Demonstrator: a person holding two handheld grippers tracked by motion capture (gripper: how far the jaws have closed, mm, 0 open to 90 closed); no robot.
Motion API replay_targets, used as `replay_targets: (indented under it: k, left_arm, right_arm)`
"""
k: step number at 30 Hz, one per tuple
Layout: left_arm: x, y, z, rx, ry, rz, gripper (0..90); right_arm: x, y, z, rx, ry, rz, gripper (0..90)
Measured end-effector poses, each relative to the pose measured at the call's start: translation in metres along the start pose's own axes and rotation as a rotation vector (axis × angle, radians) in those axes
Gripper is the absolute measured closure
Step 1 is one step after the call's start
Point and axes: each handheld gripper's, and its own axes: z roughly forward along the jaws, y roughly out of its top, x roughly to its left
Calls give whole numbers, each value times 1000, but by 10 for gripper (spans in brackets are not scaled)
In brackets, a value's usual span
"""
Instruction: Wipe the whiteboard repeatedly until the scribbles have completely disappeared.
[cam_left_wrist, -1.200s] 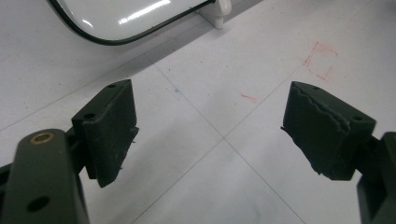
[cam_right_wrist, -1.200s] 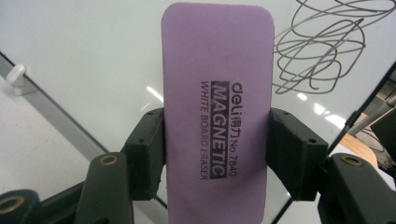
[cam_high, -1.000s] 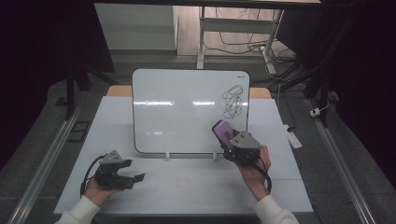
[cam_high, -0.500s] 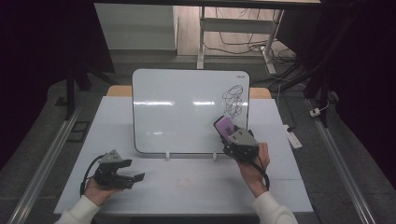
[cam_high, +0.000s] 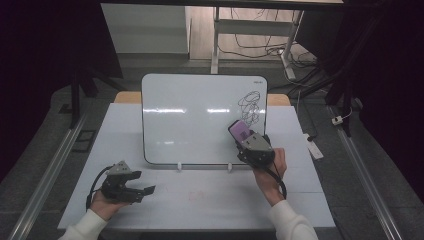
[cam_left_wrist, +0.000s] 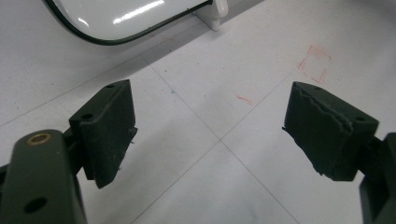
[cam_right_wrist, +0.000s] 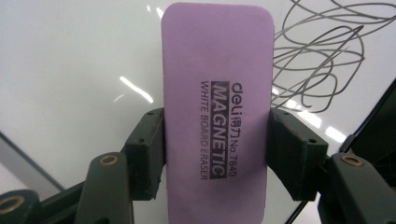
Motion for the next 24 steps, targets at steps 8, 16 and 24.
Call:
replay_targets:
  k: [8,16,24]
  left_arm:
    - [0,0,0,0,3,-2,172]
    - [1,0,-1,-5,4,-7,172]
    - [0,0,-1,-6,-1,3,172]
  right_arm:
    - [-2,5,6,11,-13,-20,407]
    - [-19,24,15,43,-76,-43,407]
    - [-64,63,30,55,-118,-16,407]
